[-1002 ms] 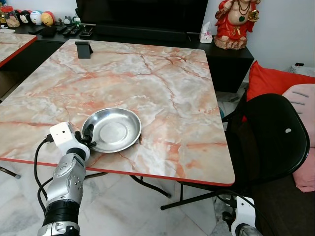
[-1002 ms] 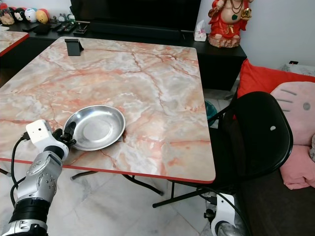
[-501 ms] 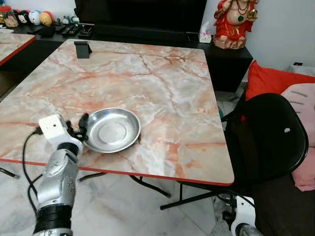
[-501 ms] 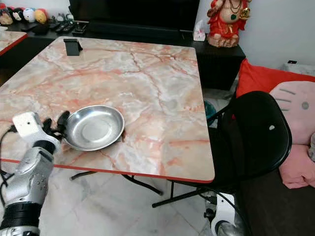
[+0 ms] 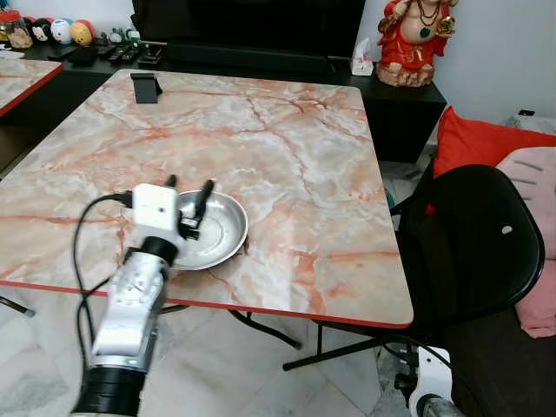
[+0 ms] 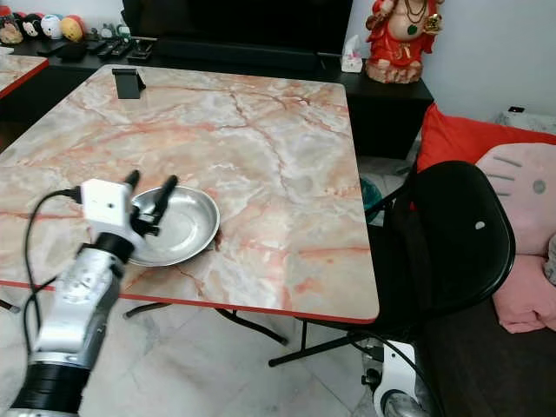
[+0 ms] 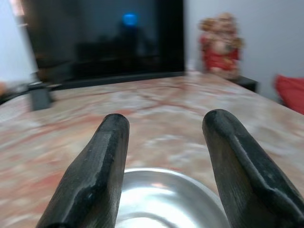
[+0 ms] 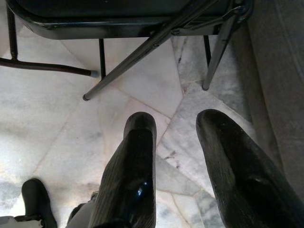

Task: Setting the table

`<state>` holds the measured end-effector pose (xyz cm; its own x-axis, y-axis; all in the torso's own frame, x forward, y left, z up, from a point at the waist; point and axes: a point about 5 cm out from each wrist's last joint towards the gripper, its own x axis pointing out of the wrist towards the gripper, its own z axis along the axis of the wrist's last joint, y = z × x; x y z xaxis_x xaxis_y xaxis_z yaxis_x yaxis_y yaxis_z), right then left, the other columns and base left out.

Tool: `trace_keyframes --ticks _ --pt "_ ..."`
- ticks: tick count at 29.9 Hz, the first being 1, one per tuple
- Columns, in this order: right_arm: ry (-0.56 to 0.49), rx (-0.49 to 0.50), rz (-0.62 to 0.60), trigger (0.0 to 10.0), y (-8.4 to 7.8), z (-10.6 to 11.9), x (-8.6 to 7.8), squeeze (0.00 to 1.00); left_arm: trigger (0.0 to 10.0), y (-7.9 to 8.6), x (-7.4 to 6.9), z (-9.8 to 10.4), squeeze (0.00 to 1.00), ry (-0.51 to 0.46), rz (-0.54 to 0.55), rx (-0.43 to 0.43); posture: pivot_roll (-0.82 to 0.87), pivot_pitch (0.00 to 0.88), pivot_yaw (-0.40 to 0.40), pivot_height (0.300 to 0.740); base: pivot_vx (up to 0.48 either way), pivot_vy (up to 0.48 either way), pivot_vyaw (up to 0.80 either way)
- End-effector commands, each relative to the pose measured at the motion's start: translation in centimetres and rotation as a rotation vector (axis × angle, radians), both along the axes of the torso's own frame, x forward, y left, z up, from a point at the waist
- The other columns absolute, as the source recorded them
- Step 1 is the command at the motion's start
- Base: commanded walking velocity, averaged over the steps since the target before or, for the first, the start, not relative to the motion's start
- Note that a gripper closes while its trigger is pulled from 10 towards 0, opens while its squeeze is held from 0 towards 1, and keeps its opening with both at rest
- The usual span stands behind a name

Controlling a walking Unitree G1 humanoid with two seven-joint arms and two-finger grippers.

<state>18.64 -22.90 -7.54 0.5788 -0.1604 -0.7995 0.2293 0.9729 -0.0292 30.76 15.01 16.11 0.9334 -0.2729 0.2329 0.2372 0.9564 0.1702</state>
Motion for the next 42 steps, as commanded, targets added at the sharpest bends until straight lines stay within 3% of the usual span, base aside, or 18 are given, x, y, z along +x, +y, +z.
trace_keyframes --ticks 1,4,8,12,17,20,28,42 --pt "-0.006 0.005 -0.018 10.0 0.1 -0.1 -0.1 0.0 10.0 -1.1 -0.2 -0.5 0.0 0.004 -0.049 0.033 0.05 0.0 -0.039 0.74 0.0 0.0 0.0" --pt "-0.008 0.012 -0.033 10.0 0.4 -0.2 -0.2 0.0 10.0 -2.2 0.0 -0.2 0.0 -0.001 -0.087 0.018 0.04 0.0 -0.021 0.74 0.0 0.0 0.0" --pt "-0.009 0.023 -0.047 10.0 0.9 -0.3 -0.3 0.0 10.0 -2.4 0.2 -0.1 0.0 -0.002 -0.102 0.007 0.03 0.0 0.005 0.74 0.0 0.0 0.0" --pt "-0.008 0.032 -0.051 10.0 1.4 -0.5 -0.4 0.0 10.0 -1.9 0.4 -0.2 0.0 0.003 -0.103 0.01 0.01 0.0 0.031 0.74 0.0 0.0 0.0" --pt "-0.006 0.039 -0.034 10.0 1.8 -0.5 -0.4 0.0 10.0 -0.7 1.0 -0.7 0.0 0.027 -0.018 -0.014 -0.02 0.0 0.036 0.74 0.0 0.0 0.0" --pt "-0.004 0.036 -0.043 10.0 1.8 -0.6 -0.5 0.0 10.0 -0.3 1.0 -1.2 0.0 0.046 0.03 -0.071 -0.03 0.0 0.036 0.74 0.0 0.0 0.0" --pt "0.012 0.024 -0.071 10.0 1.4 -0.8 -1.0 0.0 10.0 -0.8 1.0 -2.2 0.0 0.057 0.052 -0.072 -0.02 0.0 0.019 0.74 0.0 0.0 0.0" --pt "0.014 0.02 -0.086 10.0 0.9 -0.9 -1.5 0.0 10.0 -1.1 0.8 -2.6 0.0 0.044 0.043 -0.05 0.0 0.0 -0.004 0.74 0.0 0.349 0.0"
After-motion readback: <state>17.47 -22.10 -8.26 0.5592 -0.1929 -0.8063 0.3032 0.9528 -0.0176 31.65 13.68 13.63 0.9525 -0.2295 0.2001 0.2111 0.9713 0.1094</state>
